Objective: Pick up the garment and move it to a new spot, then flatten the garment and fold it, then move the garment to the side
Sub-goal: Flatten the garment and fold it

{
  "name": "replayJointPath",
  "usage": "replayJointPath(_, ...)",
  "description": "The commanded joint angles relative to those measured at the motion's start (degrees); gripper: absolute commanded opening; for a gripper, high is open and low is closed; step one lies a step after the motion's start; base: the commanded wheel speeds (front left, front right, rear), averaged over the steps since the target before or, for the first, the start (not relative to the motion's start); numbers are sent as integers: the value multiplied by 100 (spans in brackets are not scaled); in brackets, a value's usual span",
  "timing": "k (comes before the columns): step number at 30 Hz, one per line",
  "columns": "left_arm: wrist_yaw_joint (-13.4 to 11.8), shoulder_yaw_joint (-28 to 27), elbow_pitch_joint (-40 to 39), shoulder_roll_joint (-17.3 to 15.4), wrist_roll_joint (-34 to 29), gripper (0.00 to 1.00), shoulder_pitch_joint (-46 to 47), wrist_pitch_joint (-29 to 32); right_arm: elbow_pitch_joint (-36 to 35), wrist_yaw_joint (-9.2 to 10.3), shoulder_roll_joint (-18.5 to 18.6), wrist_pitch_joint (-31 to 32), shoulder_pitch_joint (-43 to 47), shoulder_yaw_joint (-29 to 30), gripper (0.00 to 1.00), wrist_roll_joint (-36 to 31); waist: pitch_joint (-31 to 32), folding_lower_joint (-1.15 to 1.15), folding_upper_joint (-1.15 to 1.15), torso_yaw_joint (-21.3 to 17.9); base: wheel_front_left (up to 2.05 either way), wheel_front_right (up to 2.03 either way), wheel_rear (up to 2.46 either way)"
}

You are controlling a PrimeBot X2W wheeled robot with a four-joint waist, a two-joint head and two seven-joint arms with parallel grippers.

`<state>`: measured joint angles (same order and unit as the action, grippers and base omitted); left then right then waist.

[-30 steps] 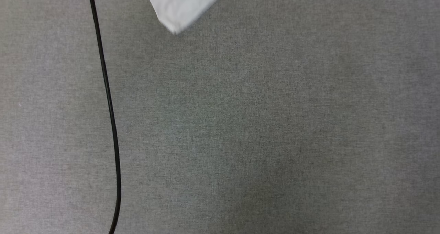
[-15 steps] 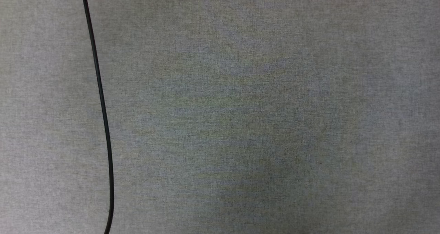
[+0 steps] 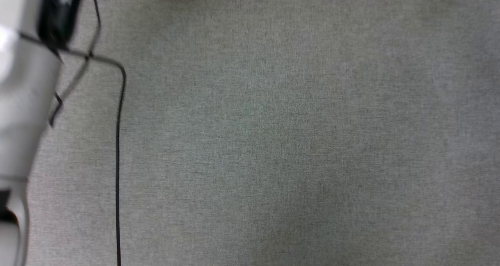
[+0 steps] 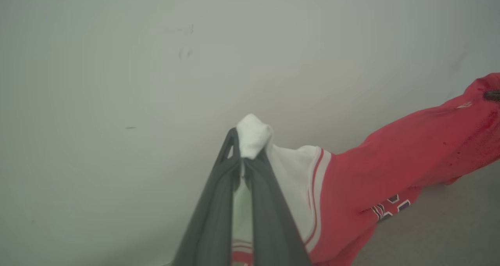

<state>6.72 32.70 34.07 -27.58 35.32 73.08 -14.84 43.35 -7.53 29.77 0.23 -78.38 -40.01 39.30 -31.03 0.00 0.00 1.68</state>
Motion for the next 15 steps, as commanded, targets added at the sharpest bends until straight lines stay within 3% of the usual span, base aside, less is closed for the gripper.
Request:
replayJointPath(1,-80,-31,-172,-17,55,0,-355,-35,-100,8,69,-63,274,-70,0,106,196,0,0,10,0,0,0)
replayJointPath(8,-544,101,-1118,86,79,0,-2333,-46,-748,8,549,-157,1686,-495,0,571,813,0,0,152,0,0,0)
replayJointPath(15,-910,62,-1699,27,316,0,-4125,-48,-1083,7,760,-202,3030,-571,0,923,1465,0,0,132,0,0,0)
